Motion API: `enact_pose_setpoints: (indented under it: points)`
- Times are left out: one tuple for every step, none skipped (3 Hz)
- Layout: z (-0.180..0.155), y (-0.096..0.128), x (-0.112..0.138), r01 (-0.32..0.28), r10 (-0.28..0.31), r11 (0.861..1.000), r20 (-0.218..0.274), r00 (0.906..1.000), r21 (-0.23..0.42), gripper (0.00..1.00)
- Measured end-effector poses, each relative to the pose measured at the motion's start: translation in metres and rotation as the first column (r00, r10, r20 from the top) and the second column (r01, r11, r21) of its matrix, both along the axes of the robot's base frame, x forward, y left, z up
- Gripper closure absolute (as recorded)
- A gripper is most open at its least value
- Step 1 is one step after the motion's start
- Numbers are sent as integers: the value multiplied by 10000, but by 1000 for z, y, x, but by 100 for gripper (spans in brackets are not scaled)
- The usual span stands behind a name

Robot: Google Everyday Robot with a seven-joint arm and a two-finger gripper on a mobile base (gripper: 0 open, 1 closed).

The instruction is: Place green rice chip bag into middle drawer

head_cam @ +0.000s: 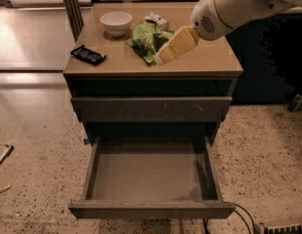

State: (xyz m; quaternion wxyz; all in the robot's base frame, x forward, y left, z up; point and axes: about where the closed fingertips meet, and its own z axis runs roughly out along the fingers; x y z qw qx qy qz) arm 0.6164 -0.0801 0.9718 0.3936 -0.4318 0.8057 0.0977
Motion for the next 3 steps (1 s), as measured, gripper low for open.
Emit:
enact_pose_setpoints:
  points:
    - [-33, 4, 41, 429, -434, 9987, 180, 9989, 259, 0]
    - [-64, 2, 83, 1108, -1125, 9930, 431, 9927, 402, 0]
    - [-80, -10, 121, 2093, -2109, 9775, 808, 9742, 284, 0]
